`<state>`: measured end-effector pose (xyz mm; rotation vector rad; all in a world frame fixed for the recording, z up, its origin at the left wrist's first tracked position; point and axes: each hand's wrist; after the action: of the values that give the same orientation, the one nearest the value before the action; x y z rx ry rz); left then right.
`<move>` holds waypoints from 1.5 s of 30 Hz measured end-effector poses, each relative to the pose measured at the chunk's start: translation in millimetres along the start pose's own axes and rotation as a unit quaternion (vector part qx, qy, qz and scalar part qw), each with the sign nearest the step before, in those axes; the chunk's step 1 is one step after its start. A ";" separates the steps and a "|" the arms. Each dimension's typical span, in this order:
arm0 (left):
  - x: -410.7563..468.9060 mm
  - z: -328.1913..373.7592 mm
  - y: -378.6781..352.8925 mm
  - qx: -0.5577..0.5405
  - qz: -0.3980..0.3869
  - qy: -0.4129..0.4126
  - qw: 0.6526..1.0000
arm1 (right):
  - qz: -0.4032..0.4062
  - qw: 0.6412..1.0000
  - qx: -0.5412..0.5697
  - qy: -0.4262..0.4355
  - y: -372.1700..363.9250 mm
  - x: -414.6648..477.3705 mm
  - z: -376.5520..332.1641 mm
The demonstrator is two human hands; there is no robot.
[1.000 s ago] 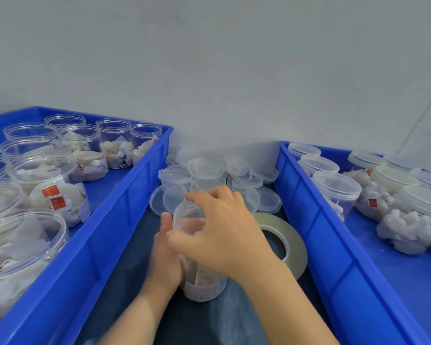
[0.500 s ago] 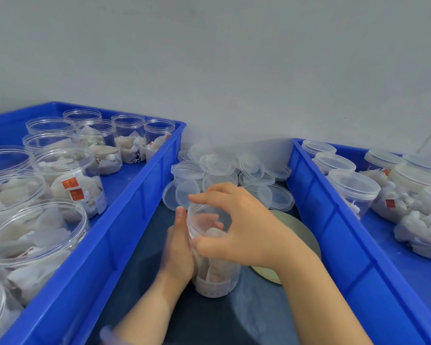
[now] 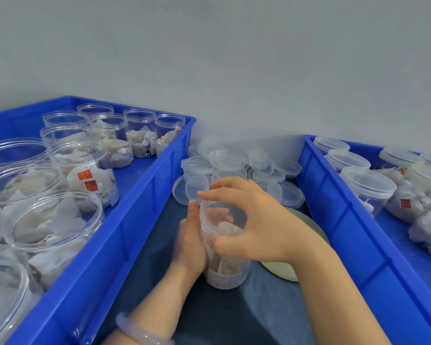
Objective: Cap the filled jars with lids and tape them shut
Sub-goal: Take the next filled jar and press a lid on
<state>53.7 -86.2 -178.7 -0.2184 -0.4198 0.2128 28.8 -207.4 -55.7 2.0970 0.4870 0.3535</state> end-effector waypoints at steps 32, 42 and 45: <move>-20.2 40.8 -5.5 0.413 -0.030 -0.190 0.890 | -0.004 0.993 0.034 -0.115 19.2 3.2 34.1; -21.5 40.6 -7.3 0.436 -0.050 -0.251 0.863 | 0.088 0.980 0.106 -0.141 2.0 12.1 31.4; -22.8 44.1 -6.0 0.407 -0.040 -0.190 0.893 | 0.050 0.980 0.162 -0.108 0.6 11.8 26.6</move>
<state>15.6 -90.3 -146.6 0.6798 -0.6912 0.3343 50.7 -221.6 -68.6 2.4475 0.3269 0.1033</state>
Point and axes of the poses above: each hand's wrist, its own x-axis towards the middle knuckle, its own y-axis out of the back of the hand, z = x × y, and after that the axes turned 11 degrees about -y, right-handed
